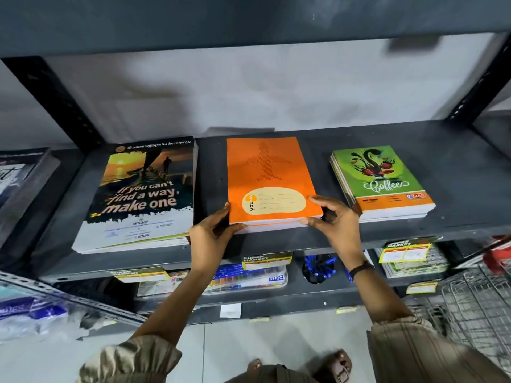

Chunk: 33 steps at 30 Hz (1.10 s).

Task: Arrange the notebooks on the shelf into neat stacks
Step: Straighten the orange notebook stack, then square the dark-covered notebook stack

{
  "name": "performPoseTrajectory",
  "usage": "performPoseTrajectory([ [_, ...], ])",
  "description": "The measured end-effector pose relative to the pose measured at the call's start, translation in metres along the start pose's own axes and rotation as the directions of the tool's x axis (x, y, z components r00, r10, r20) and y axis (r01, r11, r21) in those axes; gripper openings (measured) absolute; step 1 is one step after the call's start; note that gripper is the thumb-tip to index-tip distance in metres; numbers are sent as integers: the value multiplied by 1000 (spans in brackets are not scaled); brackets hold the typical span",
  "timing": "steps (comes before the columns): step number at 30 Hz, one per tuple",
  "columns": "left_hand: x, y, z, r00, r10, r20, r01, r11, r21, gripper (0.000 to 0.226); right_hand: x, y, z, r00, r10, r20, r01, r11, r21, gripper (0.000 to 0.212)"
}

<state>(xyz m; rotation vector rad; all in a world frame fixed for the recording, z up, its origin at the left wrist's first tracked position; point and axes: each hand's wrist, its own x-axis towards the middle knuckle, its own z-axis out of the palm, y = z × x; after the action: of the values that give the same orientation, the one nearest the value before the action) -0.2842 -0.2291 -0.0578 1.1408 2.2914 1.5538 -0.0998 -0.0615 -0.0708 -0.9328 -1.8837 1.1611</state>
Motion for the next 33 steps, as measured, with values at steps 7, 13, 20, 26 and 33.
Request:
performPoseTrajectory([
  [7, -7, -1, 4, 998, -43, 51, 47, 996, -70, 59, -4, -2, -1, 998, -15, 61, 19, 997, -77, 61],
  [13, -10, 1, 9, 997, -50, -59, 49, 999, -20, 48, -4, -2, 1, 1000, -24, 19, 25, 996, -87, 56],
  [20, -8, 0, 9, 999, -7, -50, 7, 1000, 0, 45, -1, -5, -2, 999, -28, 42, 33, 994, -108, 56],
  [26, -14, 10, -2, 1000, -15, 5, 15, 1000, 26, 54, -11, -26, 2, 999, -48, 19, 51, 934, -352, 66],
  [33, -13, -8, -97, 940, 239, -242, -131, 911, 391, 25, -35, -95, 99, 916, -373, 145, 391, 912, -126, 36],
])
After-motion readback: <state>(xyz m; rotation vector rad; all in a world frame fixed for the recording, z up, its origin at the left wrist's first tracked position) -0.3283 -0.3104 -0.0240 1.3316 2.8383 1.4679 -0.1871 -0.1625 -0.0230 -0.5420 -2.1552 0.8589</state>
